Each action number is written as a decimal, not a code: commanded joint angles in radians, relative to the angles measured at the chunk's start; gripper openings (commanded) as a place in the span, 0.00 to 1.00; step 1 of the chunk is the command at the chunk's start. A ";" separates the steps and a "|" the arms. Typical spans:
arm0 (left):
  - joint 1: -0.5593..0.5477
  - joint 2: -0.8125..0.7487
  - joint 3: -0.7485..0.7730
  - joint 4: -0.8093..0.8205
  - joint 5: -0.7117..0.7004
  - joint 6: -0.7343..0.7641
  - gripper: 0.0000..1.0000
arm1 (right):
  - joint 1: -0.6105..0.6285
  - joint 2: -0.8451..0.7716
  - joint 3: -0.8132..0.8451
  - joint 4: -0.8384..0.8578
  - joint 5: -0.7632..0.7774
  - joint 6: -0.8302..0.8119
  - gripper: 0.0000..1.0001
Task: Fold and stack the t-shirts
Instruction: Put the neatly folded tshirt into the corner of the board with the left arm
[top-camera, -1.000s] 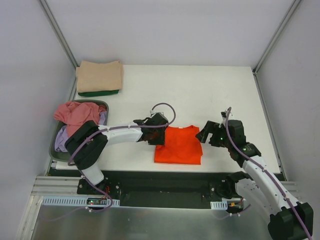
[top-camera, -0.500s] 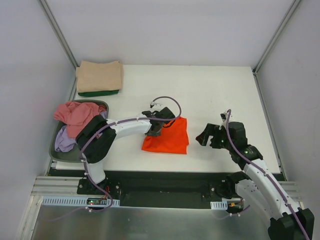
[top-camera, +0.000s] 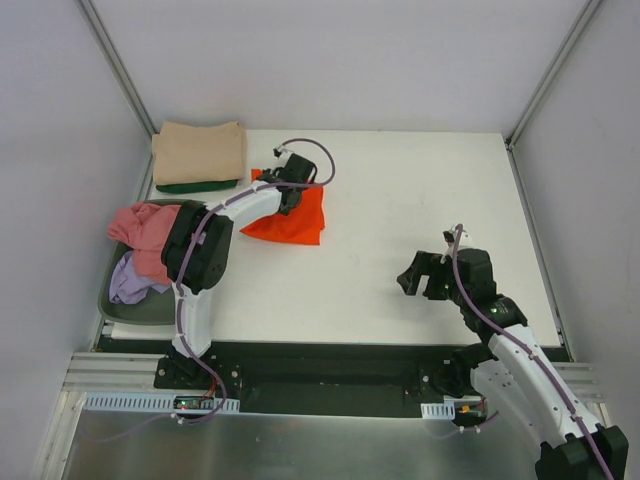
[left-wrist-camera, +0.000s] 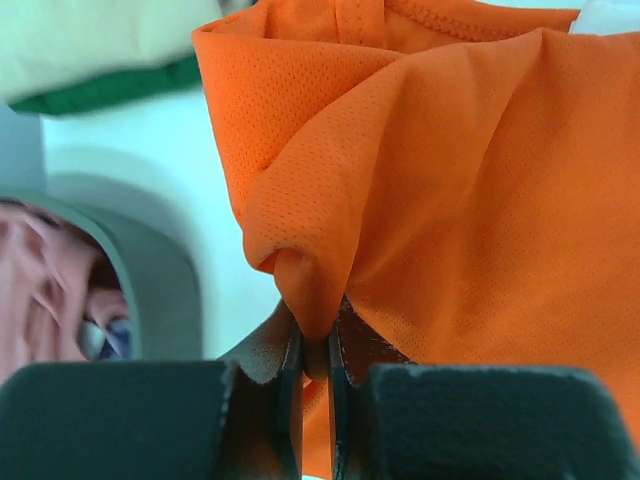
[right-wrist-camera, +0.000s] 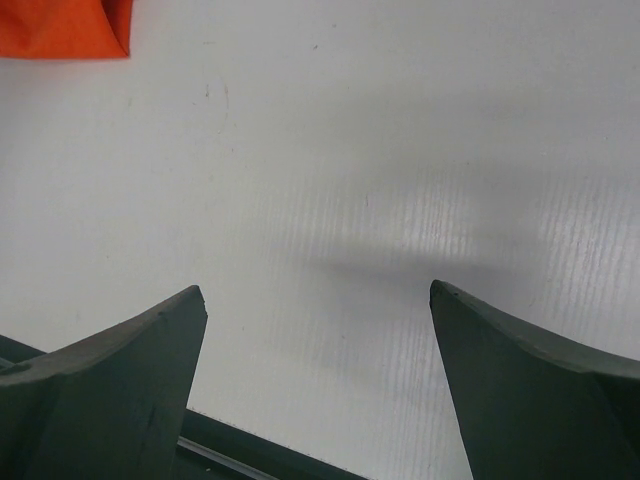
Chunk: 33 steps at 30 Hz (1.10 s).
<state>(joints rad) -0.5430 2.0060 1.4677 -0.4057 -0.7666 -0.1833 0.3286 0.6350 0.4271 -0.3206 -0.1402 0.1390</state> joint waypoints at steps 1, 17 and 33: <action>0.077 0.020 0.103 0.230 -0.008 0.330 0.00 | -0.005 0.011 -0.002 -0.002 0.050 -0.022 0.96; 0.253 0.155 0.367 0.676 0.033 1.056 0.00 | -0.006 0.063 -0.002 0.006 0.164 -0.022 0.96; 0.370 0.030 0.382 0.598 0.188 0.986 0.00 | -0.007 0.095 0.012 -0.002 0.220 -0.026 0.96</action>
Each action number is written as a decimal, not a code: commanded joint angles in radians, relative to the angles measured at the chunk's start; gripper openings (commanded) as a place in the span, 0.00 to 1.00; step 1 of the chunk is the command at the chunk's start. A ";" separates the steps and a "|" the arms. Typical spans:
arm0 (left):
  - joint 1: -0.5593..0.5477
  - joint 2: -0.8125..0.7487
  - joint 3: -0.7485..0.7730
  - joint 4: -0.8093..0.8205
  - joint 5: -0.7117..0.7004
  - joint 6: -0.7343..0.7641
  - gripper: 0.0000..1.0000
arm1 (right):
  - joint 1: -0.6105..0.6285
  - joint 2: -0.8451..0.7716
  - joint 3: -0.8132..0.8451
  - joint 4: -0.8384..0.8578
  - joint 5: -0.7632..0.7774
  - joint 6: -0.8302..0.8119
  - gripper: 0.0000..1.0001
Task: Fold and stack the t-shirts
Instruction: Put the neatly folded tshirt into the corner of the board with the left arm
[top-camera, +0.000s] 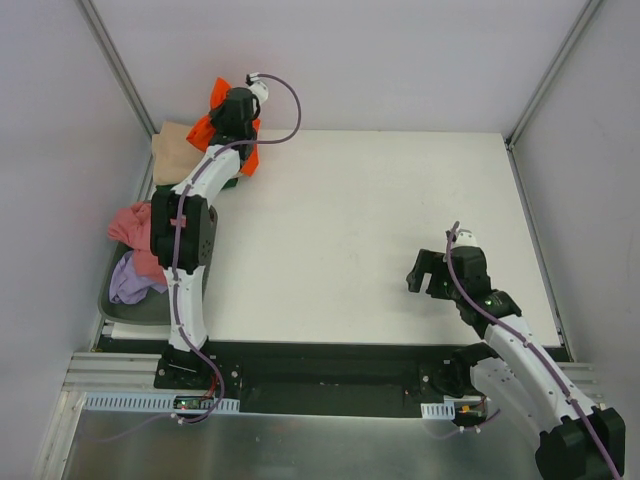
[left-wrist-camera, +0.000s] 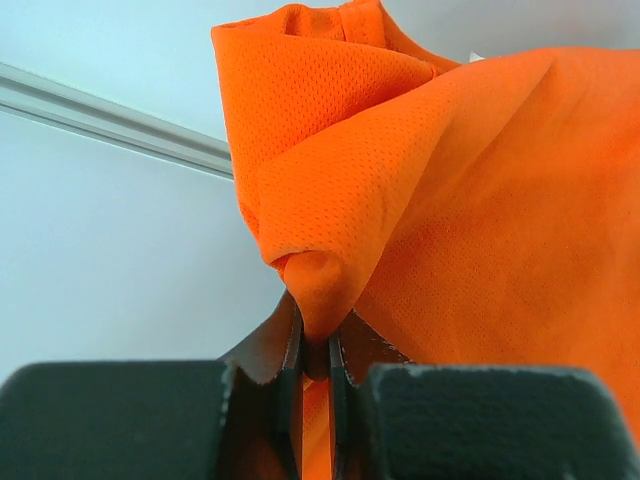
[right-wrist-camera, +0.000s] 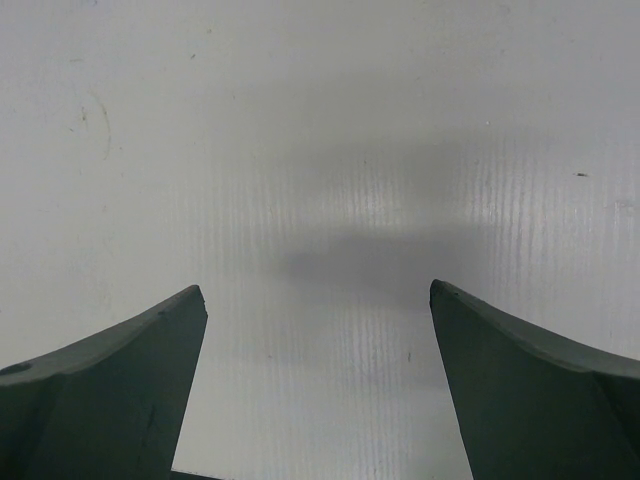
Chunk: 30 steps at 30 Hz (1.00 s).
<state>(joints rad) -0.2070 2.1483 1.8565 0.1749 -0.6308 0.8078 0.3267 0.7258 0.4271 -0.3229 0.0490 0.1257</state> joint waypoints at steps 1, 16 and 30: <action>0.043 -0.117 -0.016 0.014 0.071 -0.004 0.00 | -0.005 0.004 0.015 -0.001 0.032 -0.012 0.96; 0.172 -0.005 -0.002 -0.023 0.282 -0.047 0.00 | -0.008 0.044 0.041 -0.010 0.068 -0.009 0.96; 0.279 0.114 0.151 -0.127 0.471 -0.099 0.00 | -0.008 0.110 0.079 -0.036 0.080 0.023 0.96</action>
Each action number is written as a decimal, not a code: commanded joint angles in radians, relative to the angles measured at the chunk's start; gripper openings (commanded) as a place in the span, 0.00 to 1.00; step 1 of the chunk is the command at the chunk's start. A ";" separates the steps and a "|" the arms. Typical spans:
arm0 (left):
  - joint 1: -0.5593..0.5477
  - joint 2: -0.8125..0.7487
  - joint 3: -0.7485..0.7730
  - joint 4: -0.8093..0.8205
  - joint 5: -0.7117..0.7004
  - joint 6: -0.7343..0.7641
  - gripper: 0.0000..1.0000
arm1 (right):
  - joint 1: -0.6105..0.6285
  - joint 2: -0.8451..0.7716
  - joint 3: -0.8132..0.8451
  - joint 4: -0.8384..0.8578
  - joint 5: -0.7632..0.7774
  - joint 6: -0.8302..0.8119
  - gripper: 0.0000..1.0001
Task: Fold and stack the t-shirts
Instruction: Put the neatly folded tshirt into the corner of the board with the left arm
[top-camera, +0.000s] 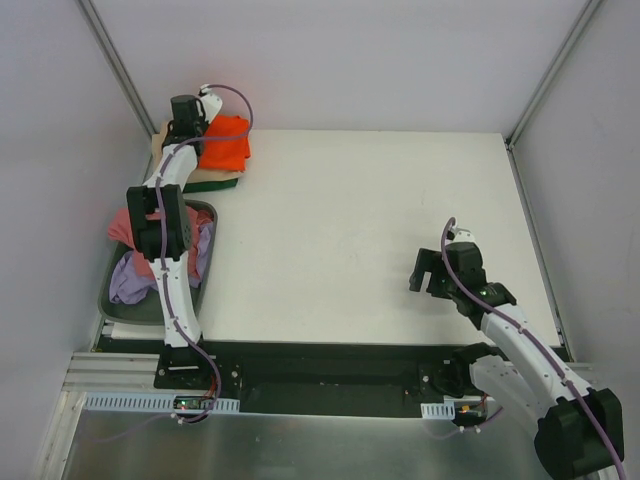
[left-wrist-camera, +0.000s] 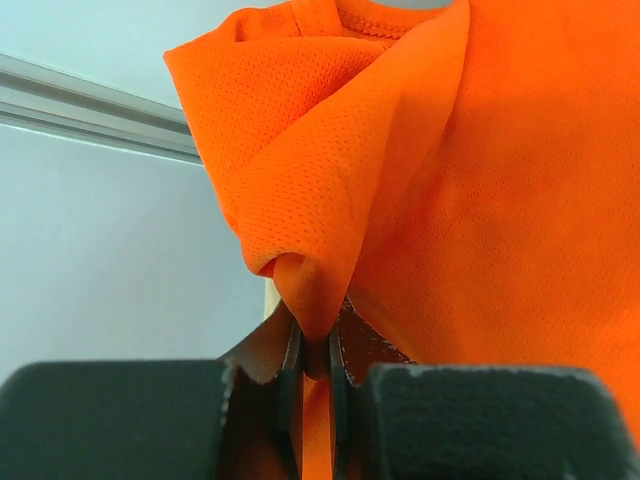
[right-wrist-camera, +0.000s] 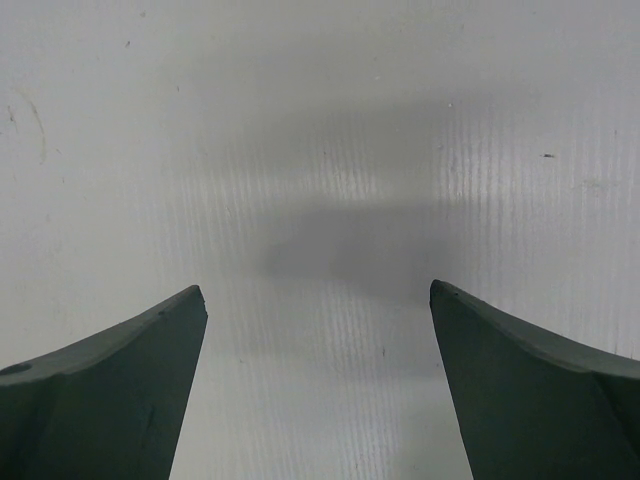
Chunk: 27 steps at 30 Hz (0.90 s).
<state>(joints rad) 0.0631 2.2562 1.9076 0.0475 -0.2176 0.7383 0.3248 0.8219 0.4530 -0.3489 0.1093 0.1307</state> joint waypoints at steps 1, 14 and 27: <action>0.012 0.011 0.106 0.000 0.058 -0.037 0.00 | -0.004 0.020 0.055 -0.012 0.018 0.023 0.96; 0.009 -0.138 0.039 -0.044 0.043 -0.206 0.99 | -0.004 -0.003 0.055 -0.015 0.035 0.018 0.96; -0.120 -0.705 -0.260 -0.238 0.366 -0.866 0.99 | -0.007 0.016 0.084 0.018 -0.062 0.040 0.96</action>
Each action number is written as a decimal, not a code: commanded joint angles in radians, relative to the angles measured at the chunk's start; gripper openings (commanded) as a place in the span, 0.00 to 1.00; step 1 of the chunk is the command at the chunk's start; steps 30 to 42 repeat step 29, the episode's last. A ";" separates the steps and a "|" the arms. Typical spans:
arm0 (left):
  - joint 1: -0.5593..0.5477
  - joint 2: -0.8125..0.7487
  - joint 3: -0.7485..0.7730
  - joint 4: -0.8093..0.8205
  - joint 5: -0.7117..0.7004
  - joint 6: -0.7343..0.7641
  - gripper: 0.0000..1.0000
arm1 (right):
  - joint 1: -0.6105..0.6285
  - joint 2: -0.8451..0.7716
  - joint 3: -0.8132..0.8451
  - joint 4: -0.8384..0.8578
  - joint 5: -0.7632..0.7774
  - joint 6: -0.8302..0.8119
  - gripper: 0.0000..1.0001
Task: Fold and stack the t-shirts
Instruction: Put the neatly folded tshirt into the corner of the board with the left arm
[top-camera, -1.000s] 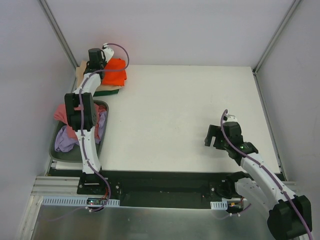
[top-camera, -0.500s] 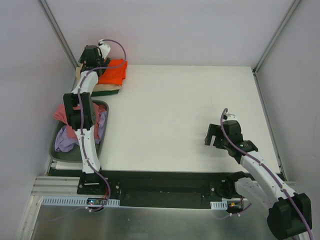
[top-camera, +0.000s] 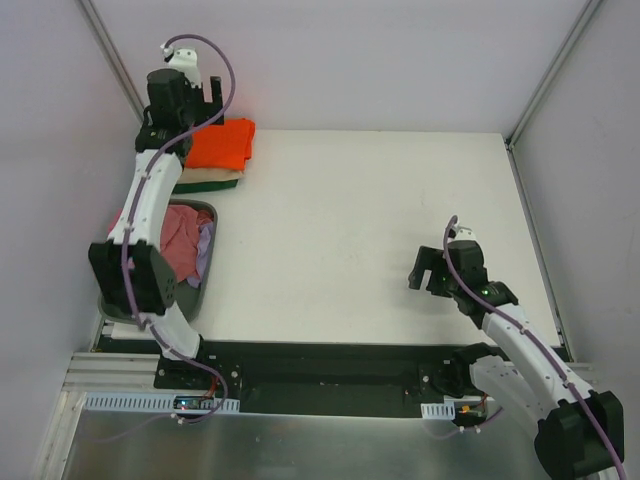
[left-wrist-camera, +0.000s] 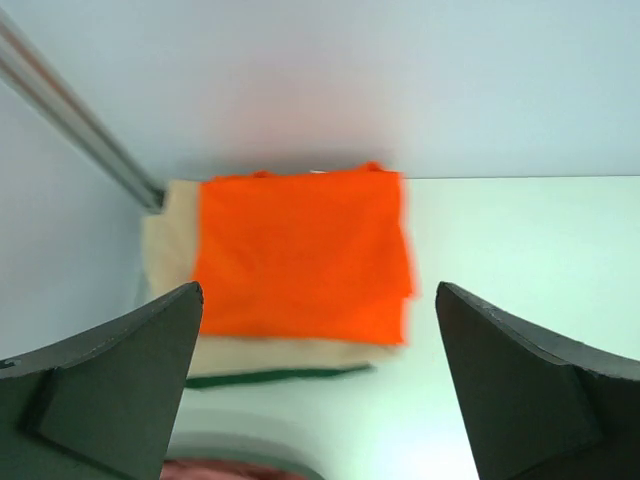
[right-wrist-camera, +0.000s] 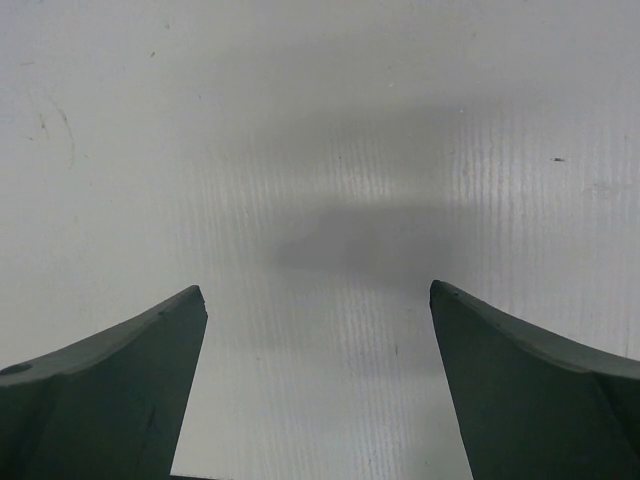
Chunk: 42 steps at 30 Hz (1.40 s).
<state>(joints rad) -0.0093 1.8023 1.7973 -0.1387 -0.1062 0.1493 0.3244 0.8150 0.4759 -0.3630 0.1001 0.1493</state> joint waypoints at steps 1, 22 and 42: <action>-0.088 -0.306 -0.221 -0.052 0.208 -0.277 0.99 | -0.005 0.036 0.067 0.032 -0.086 0.019 0.96; -0.393 -1.359 -1.352 -0.242 -0.092 -0.777 0.99 | -0.008 -0.338 -0.148 0.151 -0.040 0.047 0.96; -0.391 -1.330 -1.337 -0.262 -0.095 -0.789 0.99 | -0.008 -0.359 -0.166 0.171 -0.031 0.052 0.96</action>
